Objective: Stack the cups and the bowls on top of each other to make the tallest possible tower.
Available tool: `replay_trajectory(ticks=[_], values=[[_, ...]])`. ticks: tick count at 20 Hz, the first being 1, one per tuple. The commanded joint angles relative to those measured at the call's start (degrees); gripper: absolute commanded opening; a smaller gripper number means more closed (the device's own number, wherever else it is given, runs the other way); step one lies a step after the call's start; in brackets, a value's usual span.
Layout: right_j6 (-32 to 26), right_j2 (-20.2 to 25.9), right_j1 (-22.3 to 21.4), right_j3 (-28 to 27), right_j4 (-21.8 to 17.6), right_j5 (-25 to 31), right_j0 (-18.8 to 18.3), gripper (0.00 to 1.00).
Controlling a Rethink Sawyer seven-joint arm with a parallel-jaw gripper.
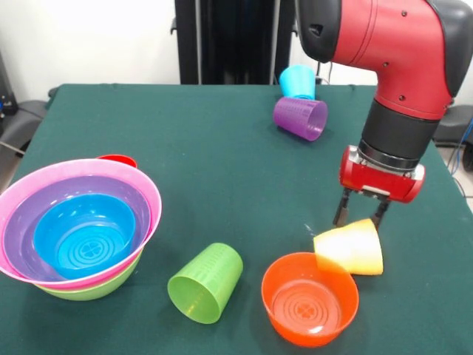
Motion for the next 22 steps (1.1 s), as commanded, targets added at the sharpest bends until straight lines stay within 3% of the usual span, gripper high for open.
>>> replay_trajectory(ticks=[1, 15, 22], values=[[4.44, 7.20, -1.36, 2.76, -2.29, -4.38, -1.21, 0.00], [4.85, 6.57, -1.10, 2.66, -1.76, -3.39, -0.43, 0.00], [5.24, 6.13, -3.89, 4.91, -1.88, -2.98, 0.62, 0.00]])
